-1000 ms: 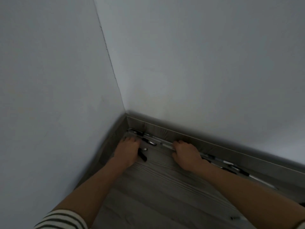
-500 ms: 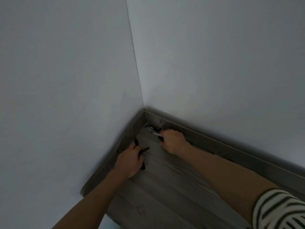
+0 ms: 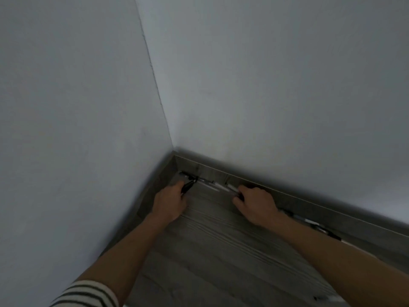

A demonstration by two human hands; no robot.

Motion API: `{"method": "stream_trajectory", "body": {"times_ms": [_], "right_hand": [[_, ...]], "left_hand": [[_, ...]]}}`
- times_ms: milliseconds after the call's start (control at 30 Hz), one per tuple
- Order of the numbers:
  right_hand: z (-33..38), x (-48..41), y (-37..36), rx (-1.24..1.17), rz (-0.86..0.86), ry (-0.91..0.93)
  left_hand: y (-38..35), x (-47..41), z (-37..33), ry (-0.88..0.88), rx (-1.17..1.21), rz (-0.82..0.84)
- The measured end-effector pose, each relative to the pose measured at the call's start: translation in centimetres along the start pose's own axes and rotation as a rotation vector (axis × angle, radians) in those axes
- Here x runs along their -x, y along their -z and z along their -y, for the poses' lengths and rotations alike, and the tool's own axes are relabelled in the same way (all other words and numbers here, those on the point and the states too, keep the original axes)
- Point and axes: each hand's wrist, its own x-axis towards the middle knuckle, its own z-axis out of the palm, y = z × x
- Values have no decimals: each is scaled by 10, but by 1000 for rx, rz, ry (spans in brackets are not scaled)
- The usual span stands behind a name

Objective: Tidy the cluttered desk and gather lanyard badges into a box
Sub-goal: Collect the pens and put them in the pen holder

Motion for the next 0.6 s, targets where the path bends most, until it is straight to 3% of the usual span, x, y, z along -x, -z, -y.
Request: {"method": "stream_trajectory", "body": {"times_ms": [167, 433, 600], "right_hand": [[3, 0, -6, 1, 86, 143], [24, -22, -17, 170, 103, 51], [7, -16, -7, 21, 323, -28]], "left_hand": [[-1, -28, -8, -242, -45, 26], [-3, -42, -11, -215, -144, 107], [2, -34, -9, -177, -167, 195]]}}
